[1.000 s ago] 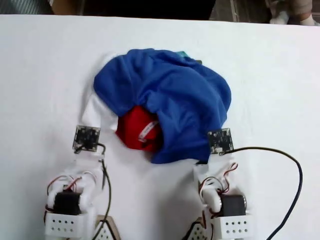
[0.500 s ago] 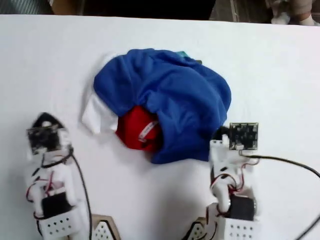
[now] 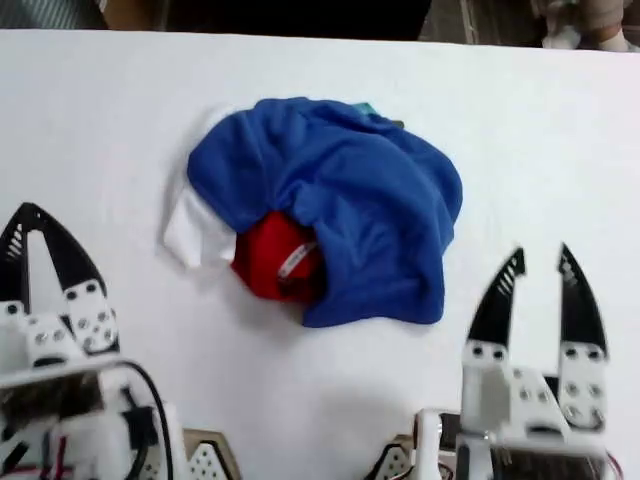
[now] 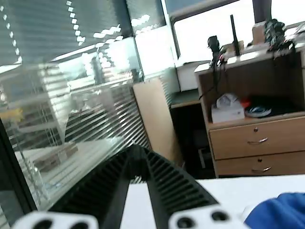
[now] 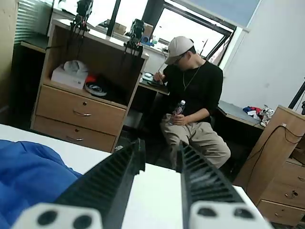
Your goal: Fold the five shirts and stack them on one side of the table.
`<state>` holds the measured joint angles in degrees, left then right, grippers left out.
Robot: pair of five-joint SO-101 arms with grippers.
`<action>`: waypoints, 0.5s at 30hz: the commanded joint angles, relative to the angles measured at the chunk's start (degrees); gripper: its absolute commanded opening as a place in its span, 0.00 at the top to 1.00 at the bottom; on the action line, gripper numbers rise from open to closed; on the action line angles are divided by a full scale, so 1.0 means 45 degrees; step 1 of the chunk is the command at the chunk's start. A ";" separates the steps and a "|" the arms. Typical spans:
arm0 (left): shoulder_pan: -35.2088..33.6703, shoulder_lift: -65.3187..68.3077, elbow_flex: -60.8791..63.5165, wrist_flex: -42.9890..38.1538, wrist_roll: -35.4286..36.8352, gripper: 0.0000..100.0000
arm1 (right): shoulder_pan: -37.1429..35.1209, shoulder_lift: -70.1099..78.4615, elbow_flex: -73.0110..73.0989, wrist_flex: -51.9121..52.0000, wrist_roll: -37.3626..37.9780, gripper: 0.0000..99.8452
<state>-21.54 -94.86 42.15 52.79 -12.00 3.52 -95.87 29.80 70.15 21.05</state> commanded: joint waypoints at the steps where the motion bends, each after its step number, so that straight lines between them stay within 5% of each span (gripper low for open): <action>1: 0.0293 0.3321 -0.3917 0.0821 -0.0117 0.97 | 0.0107 0.3116 -0.3614 0.1241 0.0078 0.88; 9: 0.0371 1.1995 -0.9289 0.5626 0.1328 0.97 | 0.0049 1.0305 -0.9944 0.5910 -0.0371 0.88; 15: 0.0449 1.6899 -1.1184 0.7814 -0.0078 0.94 | 0.0127 1.1516 -0.8928 0.6164 -0.0371 0.88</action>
<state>-20.13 -27.16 -2.77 84.35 -8.31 3.60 -46.81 -12.57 97.41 19.91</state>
